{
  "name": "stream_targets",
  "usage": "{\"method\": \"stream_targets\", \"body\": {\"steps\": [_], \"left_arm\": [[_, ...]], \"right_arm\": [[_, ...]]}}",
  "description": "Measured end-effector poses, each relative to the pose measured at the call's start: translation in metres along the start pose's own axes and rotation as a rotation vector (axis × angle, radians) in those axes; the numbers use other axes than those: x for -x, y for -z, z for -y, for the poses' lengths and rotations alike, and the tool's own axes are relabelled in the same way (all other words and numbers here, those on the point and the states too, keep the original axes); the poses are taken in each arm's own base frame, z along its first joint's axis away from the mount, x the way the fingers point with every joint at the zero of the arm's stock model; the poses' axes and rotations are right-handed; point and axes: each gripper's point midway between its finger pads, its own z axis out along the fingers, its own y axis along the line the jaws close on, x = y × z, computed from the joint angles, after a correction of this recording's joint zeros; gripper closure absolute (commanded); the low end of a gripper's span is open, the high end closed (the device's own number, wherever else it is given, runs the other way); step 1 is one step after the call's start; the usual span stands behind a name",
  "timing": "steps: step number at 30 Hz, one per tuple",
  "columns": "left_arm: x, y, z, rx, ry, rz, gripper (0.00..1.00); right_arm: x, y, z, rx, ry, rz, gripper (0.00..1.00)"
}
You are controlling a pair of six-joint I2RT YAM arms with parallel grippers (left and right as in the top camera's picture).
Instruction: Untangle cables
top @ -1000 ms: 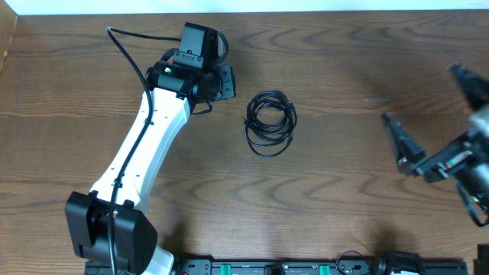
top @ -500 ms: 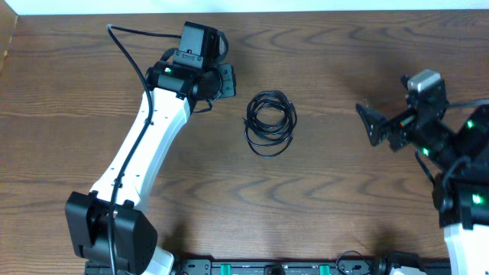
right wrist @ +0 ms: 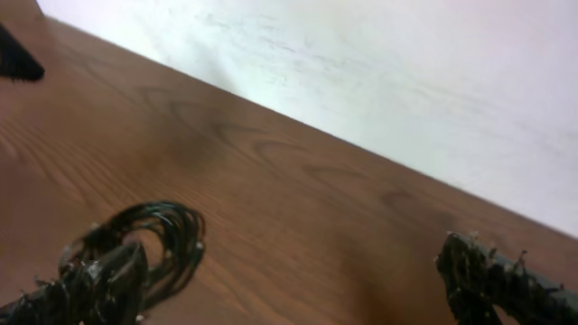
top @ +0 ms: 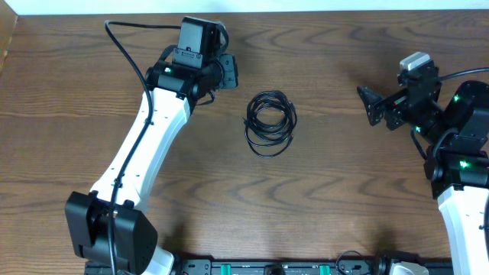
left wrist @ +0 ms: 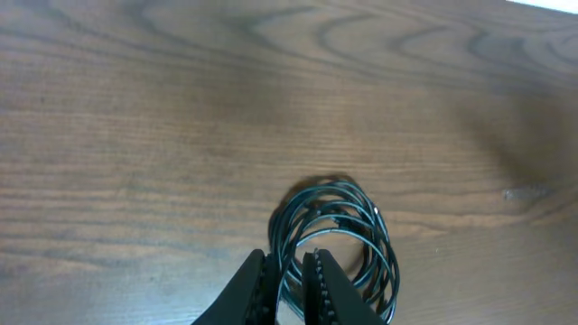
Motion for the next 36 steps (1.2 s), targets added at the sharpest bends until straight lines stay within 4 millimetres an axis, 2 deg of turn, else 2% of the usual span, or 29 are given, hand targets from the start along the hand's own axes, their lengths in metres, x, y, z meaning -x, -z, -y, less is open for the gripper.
{"method": "stream_targets", "body": {"steps": [11, 36], "left_arm": [[0.007, 0.000, -0.006, 0.040, -0.002, 0.032, 0.83], [0.011, 0.001, -0.009, 0.058, -0.007, 0.051, 0.83]], "right_arm": [[-0.012, 0.000, 0.006, -0.040, 0.073, -0.056, 0.01], [-0.013, 0.001, 0.009, -0.052, 0.118, -0.062, 0.01]]}}
